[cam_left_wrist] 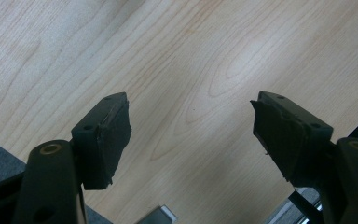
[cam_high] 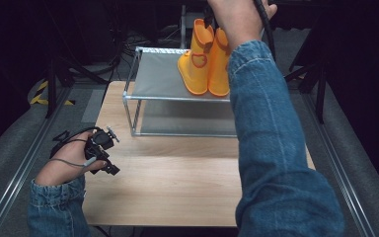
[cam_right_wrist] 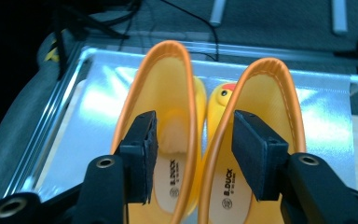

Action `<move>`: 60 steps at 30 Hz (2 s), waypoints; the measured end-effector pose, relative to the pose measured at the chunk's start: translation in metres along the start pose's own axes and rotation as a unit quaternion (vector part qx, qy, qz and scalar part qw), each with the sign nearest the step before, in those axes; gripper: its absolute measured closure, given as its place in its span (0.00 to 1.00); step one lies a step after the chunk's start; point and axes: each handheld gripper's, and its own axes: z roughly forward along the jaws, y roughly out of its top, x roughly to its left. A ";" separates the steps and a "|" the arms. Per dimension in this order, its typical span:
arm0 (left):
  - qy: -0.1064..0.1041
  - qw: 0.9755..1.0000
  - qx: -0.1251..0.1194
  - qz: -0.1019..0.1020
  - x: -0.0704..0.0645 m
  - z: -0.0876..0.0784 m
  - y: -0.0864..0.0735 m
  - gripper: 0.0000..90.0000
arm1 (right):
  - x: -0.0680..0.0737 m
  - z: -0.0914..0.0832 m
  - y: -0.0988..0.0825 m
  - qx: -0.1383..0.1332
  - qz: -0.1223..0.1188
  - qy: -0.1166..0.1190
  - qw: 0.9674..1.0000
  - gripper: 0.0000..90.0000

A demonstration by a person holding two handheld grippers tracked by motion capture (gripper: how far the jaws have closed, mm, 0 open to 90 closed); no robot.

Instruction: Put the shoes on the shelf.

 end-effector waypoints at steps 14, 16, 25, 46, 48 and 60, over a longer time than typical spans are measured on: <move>0.011 1.000 0.009 0.004 -0.007 0.000 -0.002 0.31 | -0.015 -0.061 -0.047 -0.024 -0.077 0.077 0.994 0.57; 0.014 1.000 0.009 0.003 -0.007 0.000 -0.004 0.31 | -0.023 -0.066 -0.056 -0.026 -0.094 0.079 0.992 0.55; 0.010 1.000 0.010 -0.013 -0.008 0.001 -0.017 0.31 | -0.058 -0.083 -0.094 -0.036 -0.131 0.101 0.986 0.50; 0.018 0.999 -0.004 -0.037 -0.009 0.002 -0.035 0.27 | -0.142 -0.076 -0.194 -0.019 -0.173 0.106 0.979 0.46; 0.015 0.999 -0.001 -0.036 -0.010 0.002 -0.036 0.27 | -0.147 -0.071 -0.203 -0.022 -0.181 0.100 0.978 0.44; 0.015 0.999 0.002 -0.038 -0.011 0.004 -0.039 0.28 | -0.168 -0.043 -0.251 0.002 -0.188 0.088 0.978 0.43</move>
